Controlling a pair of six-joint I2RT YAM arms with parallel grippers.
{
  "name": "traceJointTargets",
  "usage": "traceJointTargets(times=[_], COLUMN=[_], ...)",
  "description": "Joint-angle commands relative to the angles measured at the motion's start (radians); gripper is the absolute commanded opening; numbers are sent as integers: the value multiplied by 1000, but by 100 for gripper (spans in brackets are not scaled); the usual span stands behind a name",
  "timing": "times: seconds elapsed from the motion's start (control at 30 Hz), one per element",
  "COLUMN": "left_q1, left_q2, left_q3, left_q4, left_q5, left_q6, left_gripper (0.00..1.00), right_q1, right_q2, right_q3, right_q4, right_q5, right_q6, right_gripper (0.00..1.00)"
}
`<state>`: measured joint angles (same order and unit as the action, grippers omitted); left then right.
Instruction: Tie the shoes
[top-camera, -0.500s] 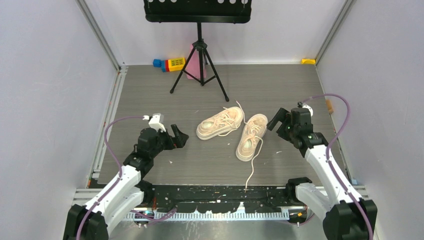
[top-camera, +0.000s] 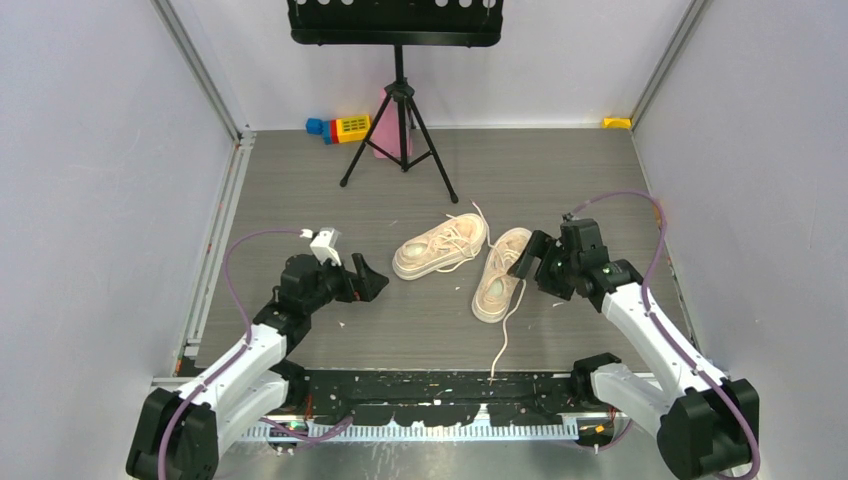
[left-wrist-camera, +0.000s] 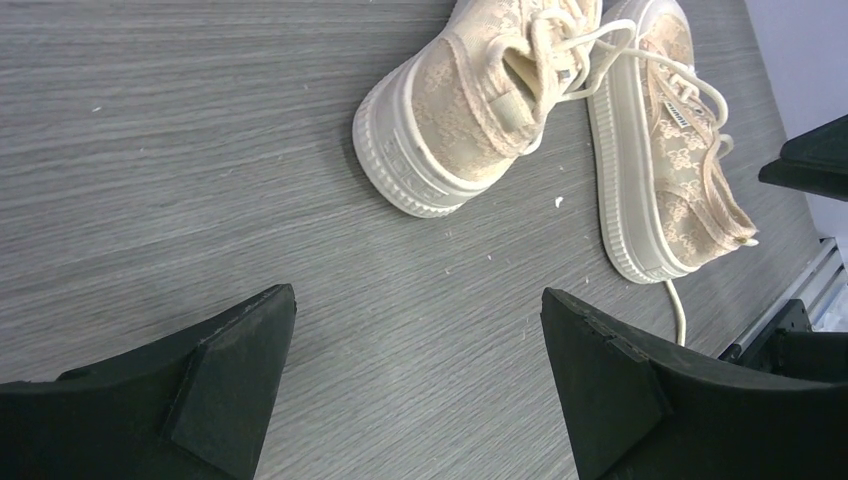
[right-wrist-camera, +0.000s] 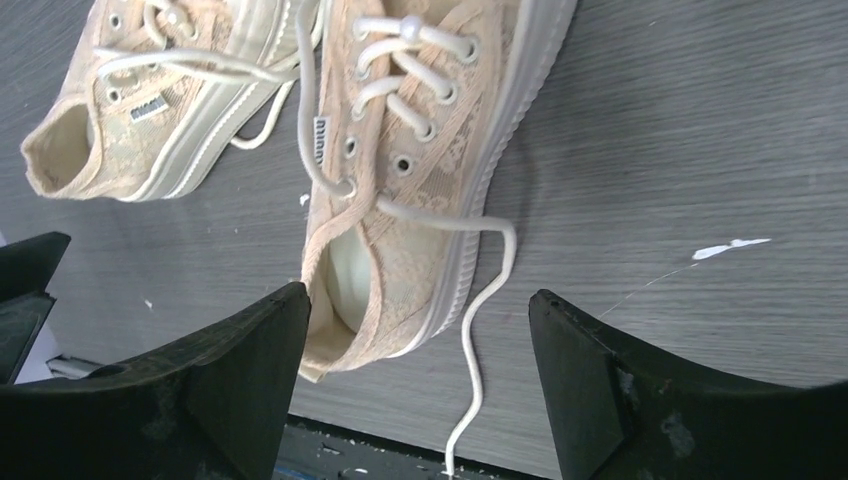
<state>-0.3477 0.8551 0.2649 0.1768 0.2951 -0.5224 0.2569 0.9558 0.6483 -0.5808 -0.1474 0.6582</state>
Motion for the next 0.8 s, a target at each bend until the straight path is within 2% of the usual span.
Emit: traceJointTargets(times=[0.0, 0.2, 0.43, 0.47, 0.53, 0.57, 0.63, 0.7, 0.77], left_q1=[-4, -5, -37, -40, -48, -51, -60, -77, -96], left_q2=[-13, 19, 160, 192, 257, 288, 365, 439, 499], left_q3=[-6, 18, 206, 239, 303, 337, 408, 486, 555], left_q4=[81, 74, -64, -79, -110, -124, -166, -233, -276], left_q5=[37, 31, -22, -29, -43, -43, -39, -45, -50], left_q6=[14, 0, 17, 26, 43, 54, 87, 128, 171], left_gripper=[96, 96, 93, 92, 91, 87, 80, 75, 73], right_q1=[29, 93, 152, 154, 154, 154, 154, 154, 154], right_q2=[3, 62, 175, 194, 223, 233, 239, 232, 208], right_q3=[-13, -44, -32, -28, -9, 3, 28, 49, 63], right_q4=[-7, 34, 108, 118, 119, 112, 74, 37, 0], right_q5=[-19, -8, 46, 44, 47, 50, 72, 101, 120], right_q6=[50, 93, 126, 124, 122, 118, 112, 101, 84], right_gripper=[80, 78, 77, 72, 51, 39, 21, 9, 2])
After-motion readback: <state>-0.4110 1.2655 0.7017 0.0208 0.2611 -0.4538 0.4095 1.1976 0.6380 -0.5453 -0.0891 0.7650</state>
